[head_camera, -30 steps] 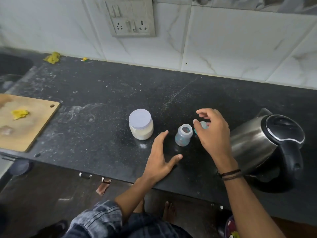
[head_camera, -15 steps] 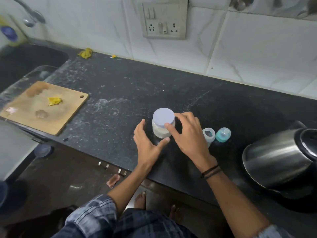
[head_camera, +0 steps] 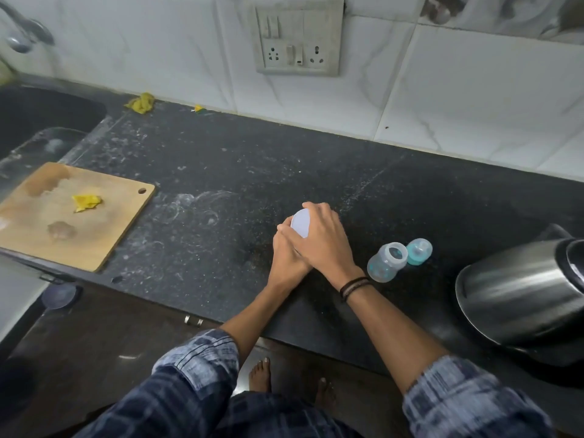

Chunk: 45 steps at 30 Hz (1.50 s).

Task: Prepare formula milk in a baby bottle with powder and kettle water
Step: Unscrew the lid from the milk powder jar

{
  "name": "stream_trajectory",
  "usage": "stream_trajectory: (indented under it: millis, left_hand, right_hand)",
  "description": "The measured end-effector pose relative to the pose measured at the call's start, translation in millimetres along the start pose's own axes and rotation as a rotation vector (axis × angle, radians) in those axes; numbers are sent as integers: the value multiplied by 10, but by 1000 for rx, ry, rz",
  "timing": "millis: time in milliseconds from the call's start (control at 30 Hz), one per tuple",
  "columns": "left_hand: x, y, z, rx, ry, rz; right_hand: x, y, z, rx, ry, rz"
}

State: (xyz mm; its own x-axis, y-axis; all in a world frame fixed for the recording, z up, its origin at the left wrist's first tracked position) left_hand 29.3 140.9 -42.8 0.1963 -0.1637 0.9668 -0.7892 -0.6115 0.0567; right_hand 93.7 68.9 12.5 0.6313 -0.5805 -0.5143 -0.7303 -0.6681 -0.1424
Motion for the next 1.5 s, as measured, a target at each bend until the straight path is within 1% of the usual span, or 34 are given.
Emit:
stream_trajectory:
  millis: [67, 133, 300, 400, 600, 833, 1233, 1500]
  left_hand:
    - [18, -13, -9, -4, 29, 6]
    - [2, -26, -18, -7, -1, -6]
    - [-118, -58, -11, -10, -33, -95]
    - [-127, -59, -15, 14, -65, -120]
    - [-85, -60, -26, 27, -74, -68]
    - [-226, -107, 1, 3, -78, -78]
    - [-149, -85, -16, 5, -62, -42]
    - [-171, -104, -33, -35, -54, -63]
  right_hand:
    - [3, -2, 7, 42, 25, -18]
    - [5, 2, 12, 78, 13, -25]
    - [22, -22, 15, 166, -41, -76]
    - [47, -50, 12, 147, -65, -107]
    - [81, -90, -7, 100, -93, -159]
    - [94, -116, -22, 80, -108, -192]
    - [90, -143, -54, 43, -137, -227]
    - [101, -171, -81, -7, -159, -288]
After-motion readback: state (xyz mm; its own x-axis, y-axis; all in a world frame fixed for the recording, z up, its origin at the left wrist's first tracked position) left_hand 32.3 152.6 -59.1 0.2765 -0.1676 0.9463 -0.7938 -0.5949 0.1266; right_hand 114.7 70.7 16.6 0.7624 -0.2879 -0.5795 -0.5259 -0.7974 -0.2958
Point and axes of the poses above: each hand's wrist, its own y-axis away from the middle knuckle, its own z-axis out of the palm, x = y × z, the point moved 5 cm from there along -y, towards the middle knuckle, and after that the axes turned 10 degrees about -z, right-handed, at the moved point
